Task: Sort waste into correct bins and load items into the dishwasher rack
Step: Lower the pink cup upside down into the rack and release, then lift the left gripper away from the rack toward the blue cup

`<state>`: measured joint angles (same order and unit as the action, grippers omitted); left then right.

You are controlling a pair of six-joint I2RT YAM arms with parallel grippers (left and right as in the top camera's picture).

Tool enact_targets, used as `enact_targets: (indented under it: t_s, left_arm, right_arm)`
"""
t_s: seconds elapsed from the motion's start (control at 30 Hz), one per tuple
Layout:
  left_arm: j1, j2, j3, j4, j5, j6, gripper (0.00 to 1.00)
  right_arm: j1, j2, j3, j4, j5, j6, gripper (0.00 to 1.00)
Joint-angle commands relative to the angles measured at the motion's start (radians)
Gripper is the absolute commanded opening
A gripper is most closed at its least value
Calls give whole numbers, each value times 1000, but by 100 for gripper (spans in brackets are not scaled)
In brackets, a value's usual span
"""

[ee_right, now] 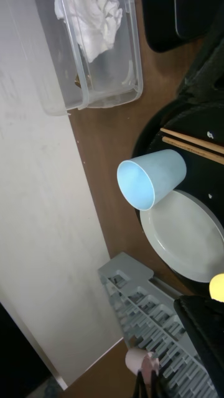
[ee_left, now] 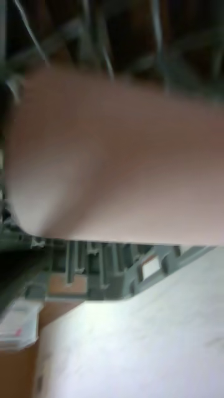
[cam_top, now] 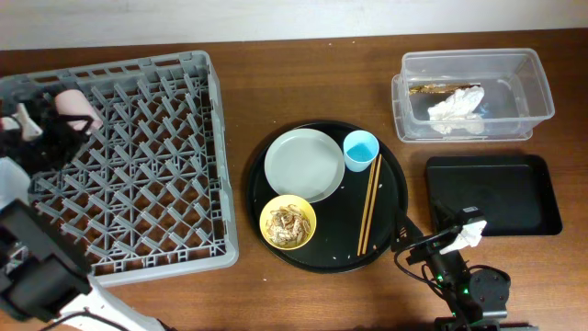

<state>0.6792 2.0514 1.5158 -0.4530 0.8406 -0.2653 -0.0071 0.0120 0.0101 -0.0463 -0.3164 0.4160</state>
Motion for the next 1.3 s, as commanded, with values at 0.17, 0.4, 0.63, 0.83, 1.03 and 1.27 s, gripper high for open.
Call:
enact_targets:
  t_s: [0.17,0.4,0.63,0.83,1.03,1.27]
  left_arm:
    - [-13,-200,-5,34,-87,2,0]
    - [-93,-202,-8,95,-547,36,0]
    - [-167,-216,-8,91,-213,17,10]
    - [-360,-219,-8,-11,-289,78,24]
    - [-620,-217,-8,-6,-771,81,0]
    - [-759,-83,-8,125,-961,180,0]
  right_arm:
    - [-6,-5,-5,-6,-13,4,99]
    - [-6,-5,-5,-6,-13,4,99]
    - [-6,-5,-5,-6,-13,4,99]
    - [-6,-5,-5,-6,-13,4,99]
    - [-6,-5,-5,-6,-13,4,99]
    - [-6,-5,-5,-6,-13,4,99]
